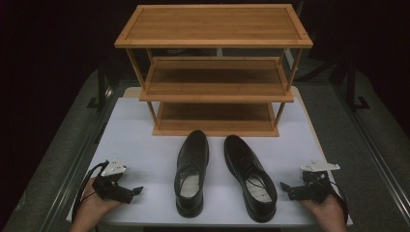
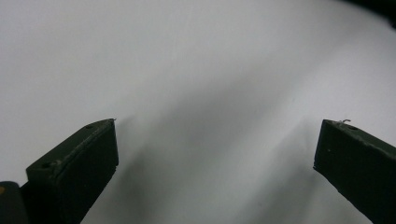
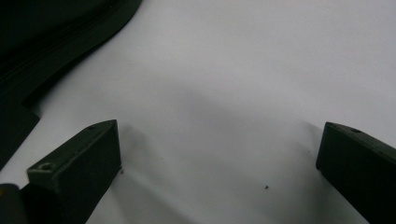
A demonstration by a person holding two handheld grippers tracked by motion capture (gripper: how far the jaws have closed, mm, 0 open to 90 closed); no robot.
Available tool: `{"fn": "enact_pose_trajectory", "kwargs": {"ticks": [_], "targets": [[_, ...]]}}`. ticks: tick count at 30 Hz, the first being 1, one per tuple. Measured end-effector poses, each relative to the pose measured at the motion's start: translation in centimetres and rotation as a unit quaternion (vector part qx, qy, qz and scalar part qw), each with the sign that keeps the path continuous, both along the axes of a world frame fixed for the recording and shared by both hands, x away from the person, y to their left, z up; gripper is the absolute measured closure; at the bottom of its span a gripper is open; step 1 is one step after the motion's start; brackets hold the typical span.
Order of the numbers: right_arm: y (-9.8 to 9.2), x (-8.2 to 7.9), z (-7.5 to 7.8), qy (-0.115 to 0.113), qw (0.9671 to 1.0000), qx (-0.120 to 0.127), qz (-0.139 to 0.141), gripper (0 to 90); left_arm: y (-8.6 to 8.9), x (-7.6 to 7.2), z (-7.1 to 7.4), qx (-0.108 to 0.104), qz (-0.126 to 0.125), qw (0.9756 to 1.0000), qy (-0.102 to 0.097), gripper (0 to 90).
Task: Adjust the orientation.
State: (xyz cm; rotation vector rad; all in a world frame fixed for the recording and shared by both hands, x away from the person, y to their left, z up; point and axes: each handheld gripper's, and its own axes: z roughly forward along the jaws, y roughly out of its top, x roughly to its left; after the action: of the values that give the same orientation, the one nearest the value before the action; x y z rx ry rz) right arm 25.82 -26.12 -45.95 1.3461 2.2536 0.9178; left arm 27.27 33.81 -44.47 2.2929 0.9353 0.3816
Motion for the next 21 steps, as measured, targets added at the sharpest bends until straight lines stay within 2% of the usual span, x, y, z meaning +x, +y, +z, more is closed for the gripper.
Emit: {"fn": "enact_pose_trajectory", "kwargs": {"ticks": [1, 3, 18, 20, 21], "targets": [[0.00, 0.00, 0.00, 0.000, 1.0000, 0.000, 0.000, 0.0, 0.20, 0.04, -0.35, -0.015, -0.001, 0.9999, -0.002, 0.0], [0.00, 0.00, 0.01, 0.000, 1.0000, 0.000, 0.000, 0.0, 0.40, -0.05, -0.56, -0.025, -0.003, 0.9996, -0.010, 0.0], [0.02, 0.02, 0.07, 0.002, 1.0000, 0.002, -0.002, 0.1, 0.36, -0.14, -0.62, -0.024, -0.002, 0.9996, -0.013, 0.0], [-0.01, 0.02, 0.10, 0.001, 1.0000, 0.002, -0.003, 1.9, 0.36, -0.13, -0.63, -0.024, -0.002, 0.9996, -0.013, 0.0], [-0.12, -0.04, 0.26, 0.000, 1.0000, 0.001, -0.006, 6.8, 0.36, -0.15, -0.63, -0.025, -0.002, 0.9996, -0.013, 0.0]]}}
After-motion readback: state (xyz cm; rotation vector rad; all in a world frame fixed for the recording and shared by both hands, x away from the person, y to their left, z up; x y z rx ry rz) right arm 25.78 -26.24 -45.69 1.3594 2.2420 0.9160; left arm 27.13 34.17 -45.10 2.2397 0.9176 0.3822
